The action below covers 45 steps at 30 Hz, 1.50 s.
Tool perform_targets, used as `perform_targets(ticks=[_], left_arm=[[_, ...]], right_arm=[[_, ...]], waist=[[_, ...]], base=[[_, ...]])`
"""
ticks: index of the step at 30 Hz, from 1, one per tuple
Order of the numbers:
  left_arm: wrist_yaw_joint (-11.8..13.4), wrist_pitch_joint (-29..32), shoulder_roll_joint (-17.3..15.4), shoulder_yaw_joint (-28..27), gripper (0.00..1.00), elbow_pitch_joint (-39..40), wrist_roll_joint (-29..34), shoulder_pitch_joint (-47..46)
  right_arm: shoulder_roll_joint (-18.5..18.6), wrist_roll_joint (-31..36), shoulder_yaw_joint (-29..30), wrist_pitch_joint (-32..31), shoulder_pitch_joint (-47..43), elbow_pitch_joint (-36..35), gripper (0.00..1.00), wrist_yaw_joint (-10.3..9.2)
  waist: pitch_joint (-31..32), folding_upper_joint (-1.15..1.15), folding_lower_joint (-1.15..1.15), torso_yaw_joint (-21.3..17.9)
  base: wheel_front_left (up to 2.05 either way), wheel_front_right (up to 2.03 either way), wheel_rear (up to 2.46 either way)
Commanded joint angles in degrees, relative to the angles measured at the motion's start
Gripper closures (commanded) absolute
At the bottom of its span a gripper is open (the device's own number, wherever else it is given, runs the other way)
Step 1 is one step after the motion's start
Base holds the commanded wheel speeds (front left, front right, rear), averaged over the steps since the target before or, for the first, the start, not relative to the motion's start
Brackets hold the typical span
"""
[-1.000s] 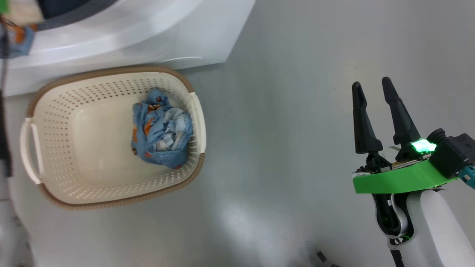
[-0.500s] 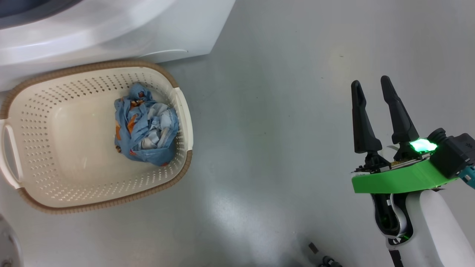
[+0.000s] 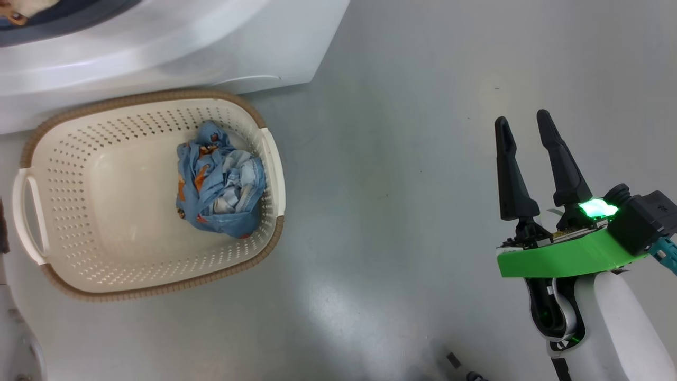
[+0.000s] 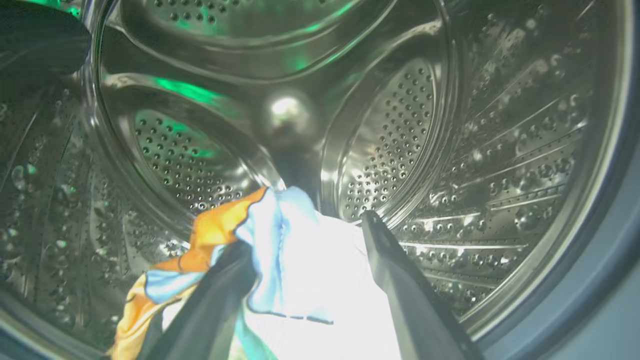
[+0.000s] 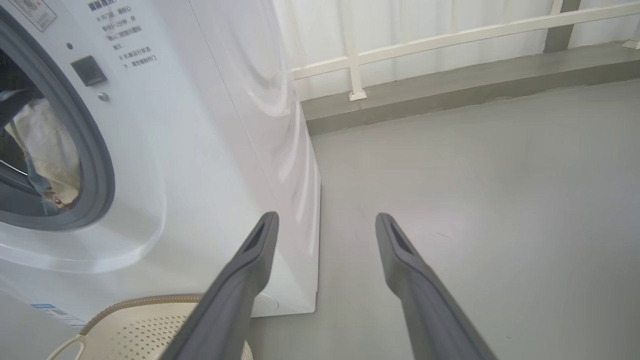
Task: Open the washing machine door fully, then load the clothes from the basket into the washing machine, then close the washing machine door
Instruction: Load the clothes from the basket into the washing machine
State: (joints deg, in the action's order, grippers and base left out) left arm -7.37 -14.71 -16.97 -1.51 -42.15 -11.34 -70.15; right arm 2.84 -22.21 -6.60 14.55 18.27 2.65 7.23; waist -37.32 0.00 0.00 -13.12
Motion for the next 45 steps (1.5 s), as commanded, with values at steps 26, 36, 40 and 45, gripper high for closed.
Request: perform_targets(ticks=[26, 36, 40, 45], left_arm=[[-0.11, -0.29, -4.31, 6.38, 0.00, -19.00, -0.39, -8.41], [-0.11, -0.29, 0.00, 0.42, 0.00, -6.18, -2.78, 4.50], [-0.12, -0.29, 1.93, -1.94, 0.00, -0.99, -2.26, 9.49], [-0.12, -0.29, 3.87, -3.89, 0.00, 3.23, -1.07, 14.85]], right_arm=[[0.04, -1.37, -1.21, 0.45, -0.65, -1.06, 0.00, 0.25], [0.04, 0.88, 0.55, 0.45, -1.14, -0.85, 0.00, 0.25], [0.11, 1.52, 1.17, 0.45, -1.37, -0.66, 0.00, 0.25], [0.69, 1.76, 1.58, 0.45, -2.12, -0.37, 0.00, 0.25]], waist=[[0.99, 0.00, 0.00, -0.70], [4.64, 0.00, 0.00, 2.76], [6.22, 0.00, 0.00, 3.66], [8.29, 0.00, 0.00, 4.63]], base=[[0.00, 0.00, 0.00], [0.00, 0.00, 0.00], [0.00, 0.00, 0.00], [0.00, 0.00, 0.00]])
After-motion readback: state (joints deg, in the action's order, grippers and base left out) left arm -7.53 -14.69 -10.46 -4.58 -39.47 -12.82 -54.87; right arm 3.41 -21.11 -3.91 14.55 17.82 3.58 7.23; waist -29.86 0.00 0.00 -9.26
